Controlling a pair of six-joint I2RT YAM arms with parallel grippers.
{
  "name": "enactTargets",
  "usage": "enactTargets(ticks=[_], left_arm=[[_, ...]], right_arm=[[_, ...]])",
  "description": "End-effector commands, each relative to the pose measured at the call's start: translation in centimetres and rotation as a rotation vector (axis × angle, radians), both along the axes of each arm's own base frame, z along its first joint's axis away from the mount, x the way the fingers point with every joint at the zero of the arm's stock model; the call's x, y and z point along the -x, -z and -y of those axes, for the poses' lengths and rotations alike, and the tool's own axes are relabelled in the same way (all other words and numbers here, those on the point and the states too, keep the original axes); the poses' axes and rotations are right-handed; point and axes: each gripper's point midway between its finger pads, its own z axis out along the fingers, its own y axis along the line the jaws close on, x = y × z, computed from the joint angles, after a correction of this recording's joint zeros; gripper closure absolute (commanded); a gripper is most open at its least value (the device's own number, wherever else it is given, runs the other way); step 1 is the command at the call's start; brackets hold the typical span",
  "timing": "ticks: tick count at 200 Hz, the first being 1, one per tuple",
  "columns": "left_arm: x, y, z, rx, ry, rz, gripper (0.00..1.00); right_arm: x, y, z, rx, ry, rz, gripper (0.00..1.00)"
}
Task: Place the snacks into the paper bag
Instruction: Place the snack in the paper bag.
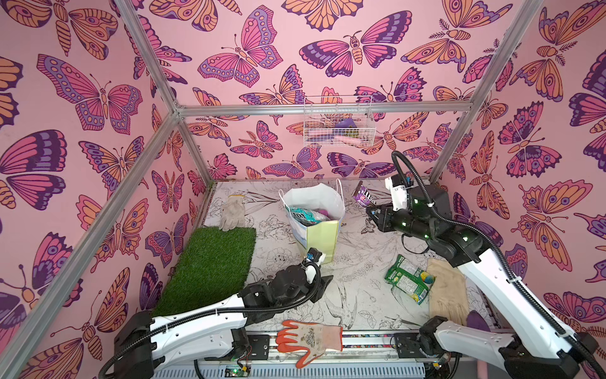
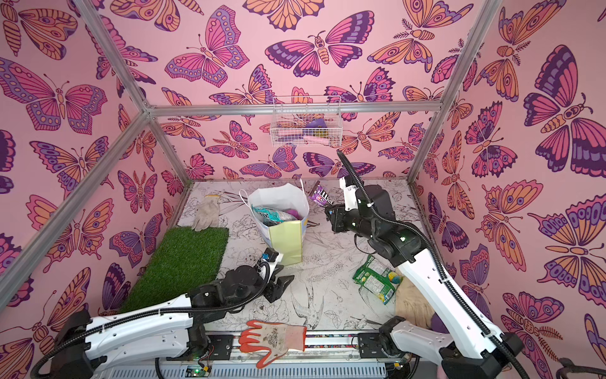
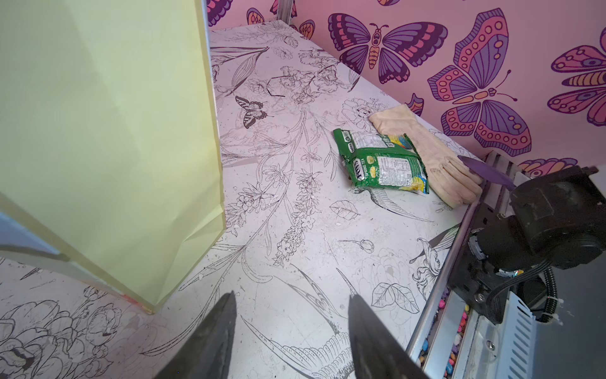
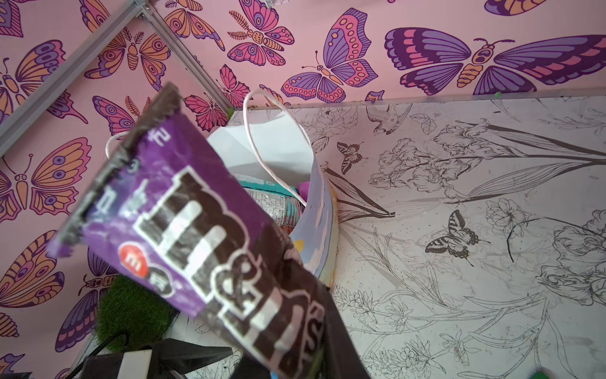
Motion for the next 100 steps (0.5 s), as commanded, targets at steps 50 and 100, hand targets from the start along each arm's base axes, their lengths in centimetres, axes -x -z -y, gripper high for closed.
enactTargets(ticks=[50,100], left_arm=[[0.2,-0.2,-0.2,0.021,-0.004,0.003,0.43],[0.3,-0.2,-0.4,0.024,-0.007,0.007,0.43]], right_arm=[[-0.8,-3.0,-2.2,0.013,-0.043,0.081,0.84],[-1.3,-3.2,-3.8,0.021,-0.064,0.083,0.84]])
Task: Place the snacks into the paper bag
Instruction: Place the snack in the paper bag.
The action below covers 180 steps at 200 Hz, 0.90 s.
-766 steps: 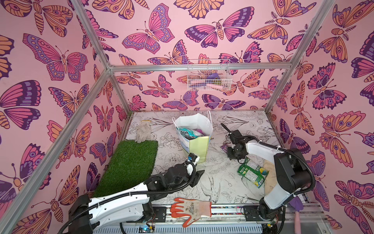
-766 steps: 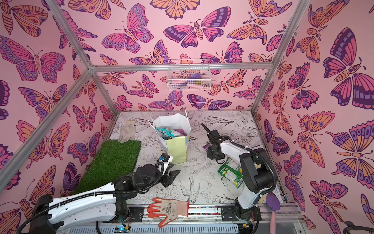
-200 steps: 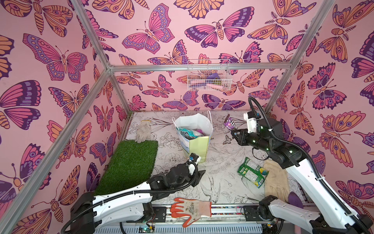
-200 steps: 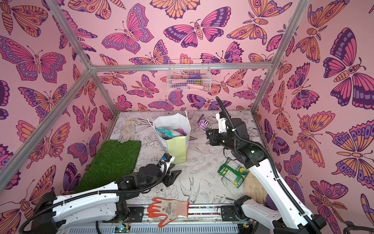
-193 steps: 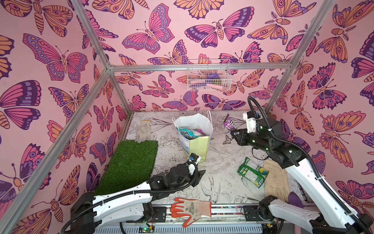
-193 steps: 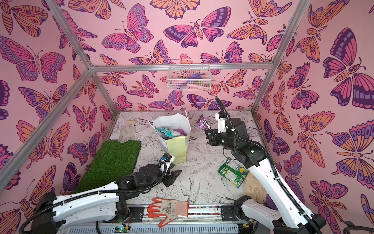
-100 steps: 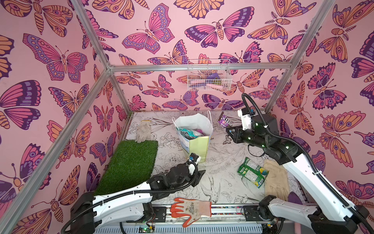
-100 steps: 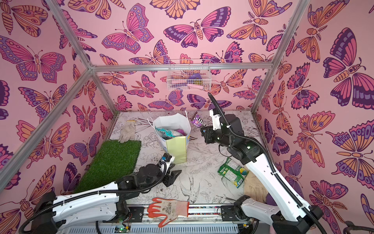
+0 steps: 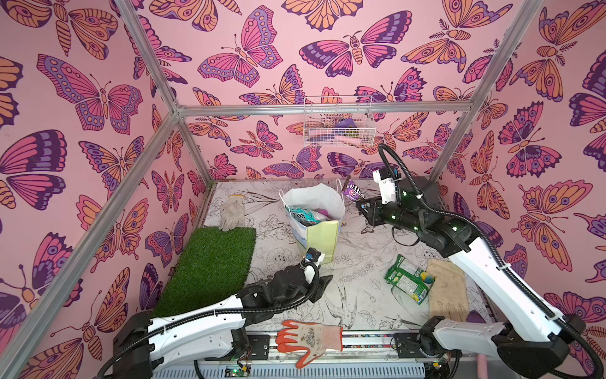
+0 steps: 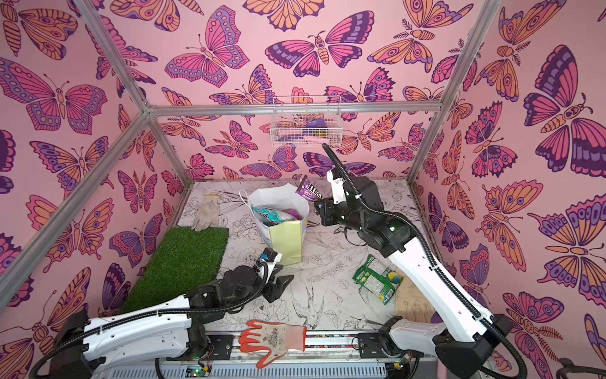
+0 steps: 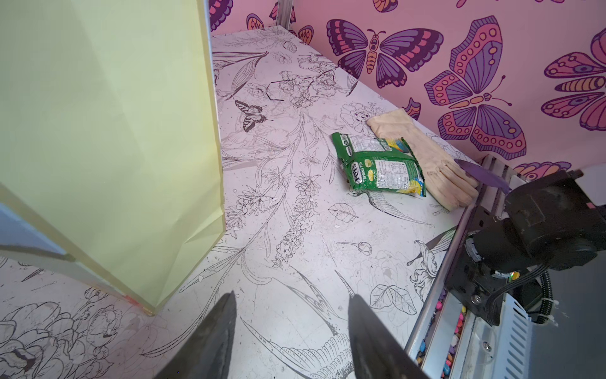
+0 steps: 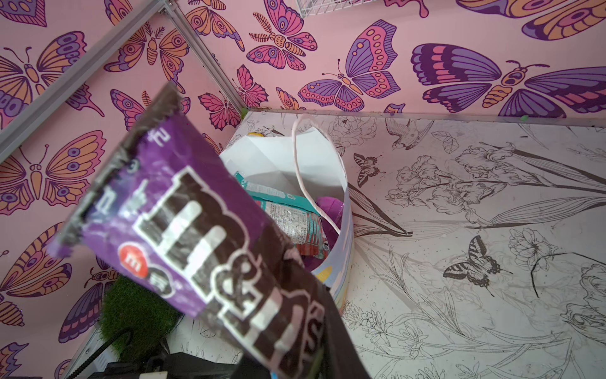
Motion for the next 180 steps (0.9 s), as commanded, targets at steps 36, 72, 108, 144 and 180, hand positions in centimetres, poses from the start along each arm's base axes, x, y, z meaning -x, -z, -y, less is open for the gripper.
enactTargets(ticks=[36,72,108,144,180], left_arm=[[0.1,0.2,-0.3,0.011,-0.011,0.0,0.43],[0.2,0.3,-0.5,0.014,-0.014,0.001,0.43],[0.2,0.3,-0.7,0.017,-0.016,0.002,0.43],[0.3,0.3,-0.9,0.022,-0.02,0.004,0.43],[0.3,0.3,-1.1,0.025,-0.023,0.004,0.43]], right_arm=[[-0.7,-1.8,-1.5,0.006,-0.017,0.056,0.84],[-0.9,-1.8,-2.1,0.011,-0.024,0.054,0.84],[-1.4,-1.3,-2.5,0.023,-0.024,0.037,0.84],[-1.7,-0.7,-3.1,0.046,-0.027,0.021,0.84],[-1.7,-0.1,-4.0,0.063,-0.042,0.006,0.84]])
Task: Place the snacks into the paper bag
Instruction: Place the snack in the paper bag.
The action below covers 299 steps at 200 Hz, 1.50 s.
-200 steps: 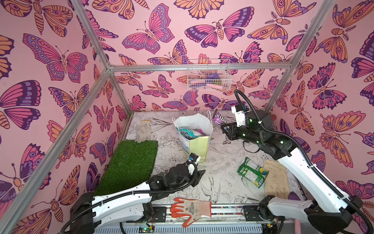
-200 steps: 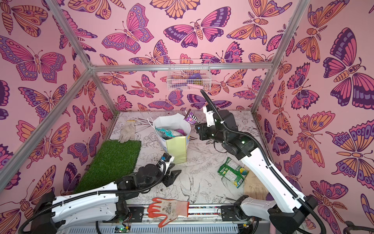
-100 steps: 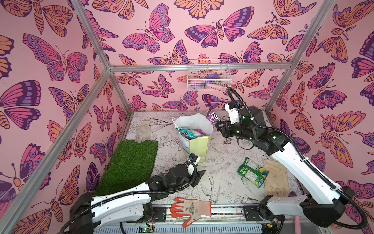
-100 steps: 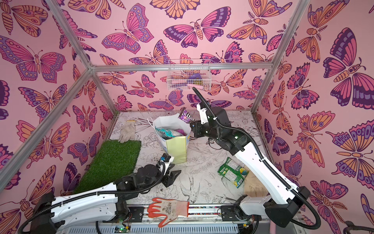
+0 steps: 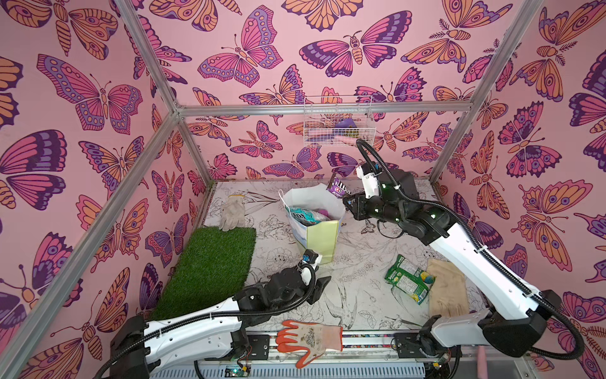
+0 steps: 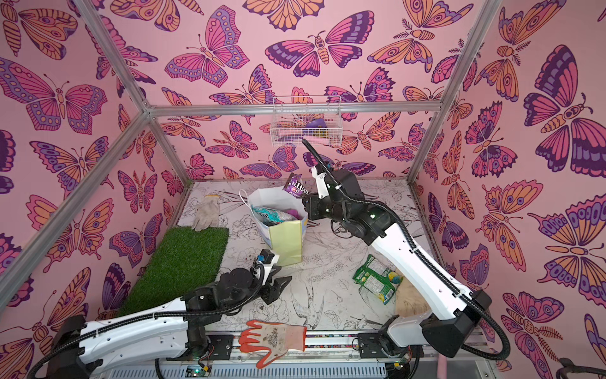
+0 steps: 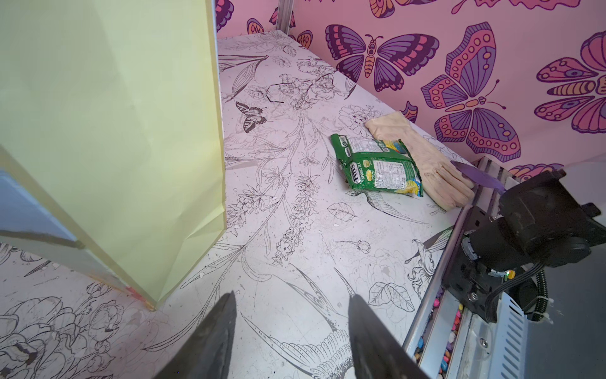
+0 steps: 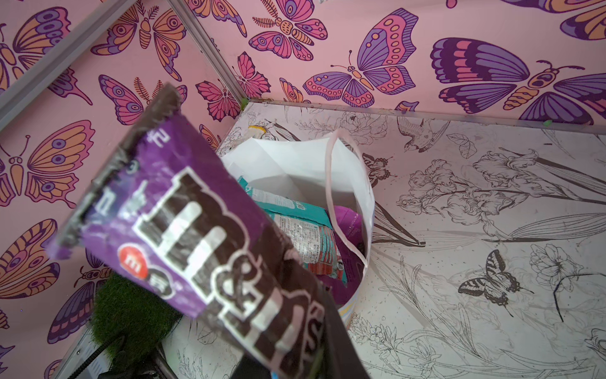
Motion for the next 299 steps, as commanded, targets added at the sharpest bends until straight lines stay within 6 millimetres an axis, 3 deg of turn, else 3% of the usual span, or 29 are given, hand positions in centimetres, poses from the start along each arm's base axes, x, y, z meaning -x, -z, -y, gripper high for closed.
enactTargets(ticks=[1,299], left_arm=[[0.0,0.3,-0.4,0.007,-0.019,0.0,0.43],[0.1,-0.3,-1.2,0.025,-0.029,0.02,0.43]], right_arm=[[0.0,-0.8,-0.5,0.018,-0.013,0.026,0.84],[-1.6,3.9,-3.5,0.103,-0.039,-0.062,0.81]])
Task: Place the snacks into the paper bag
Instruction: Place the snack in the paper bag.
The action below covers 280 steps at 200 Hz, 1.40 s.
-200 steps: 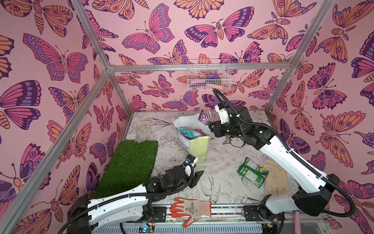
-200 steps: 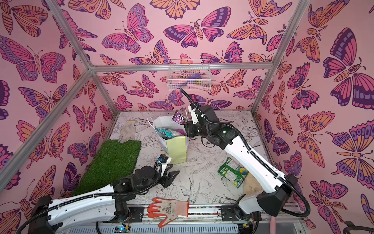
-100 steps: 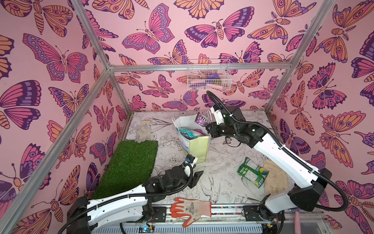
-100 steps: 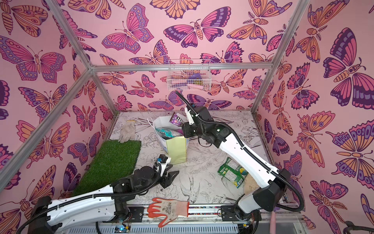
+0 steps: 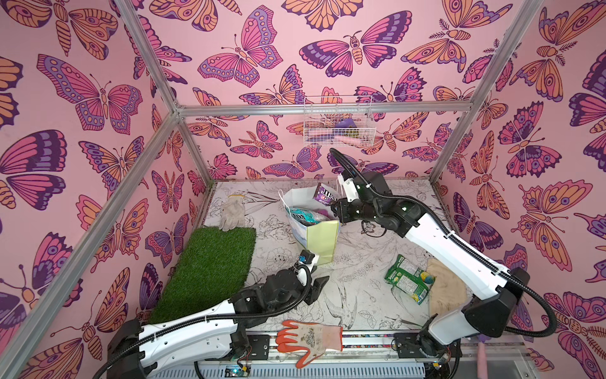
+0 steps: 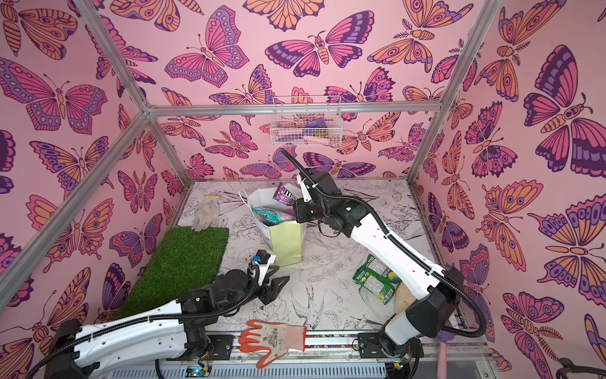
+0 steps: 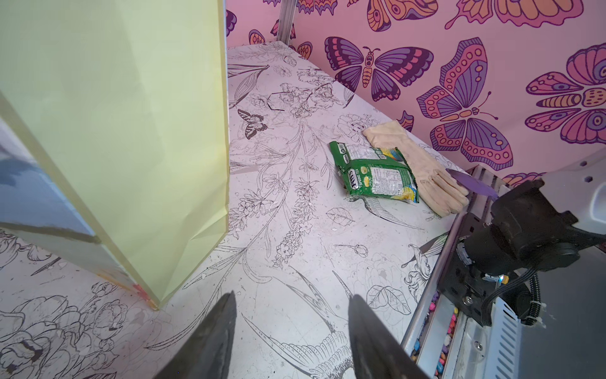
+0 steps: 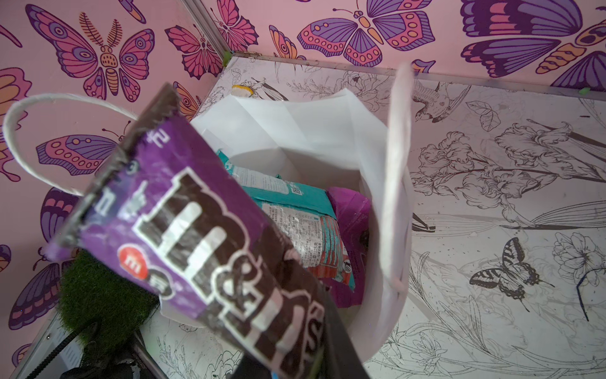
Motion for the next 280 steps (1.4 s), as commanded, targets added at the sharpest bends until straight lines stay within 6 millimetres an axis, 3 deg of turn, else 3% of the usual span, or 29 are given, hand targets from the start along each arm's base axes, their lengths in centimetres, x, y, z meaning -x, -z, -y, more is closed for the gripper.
enactTargets(ticks=[1,95,98,120,280], left_arm=[[0.0,0.4,-0.6,-0.004,-0.02,0.005,0.43],[-0.1,-0.2,-2.1,0.009,-0.056,0.036,0.43],[-0.1,-0.2,-2.1,0.01,-0.056,0.037,0.43],[-0.1,-0.4,-2.4,0.013,-0.063,0.042,0.43],[0.1,-1.3,-4.3,0.056,-0.105,0.073,0.43]], right_arm=[[0.0,-1.2,-0.5,-0.004,-0.012,0.029,0.81],[-0.3,-0.7,-0.9,-0.001,-0.013,0.02,0.78],[-0.7,0.5,-1.2,0.018,-0.013,-0.001,0.78],[-0.8,0.9,-1.5,0.023,-0.013,-0.008,0.77],[-1.1,1.7,-2.2,0.046,-0.017,-0.024,0.74]])
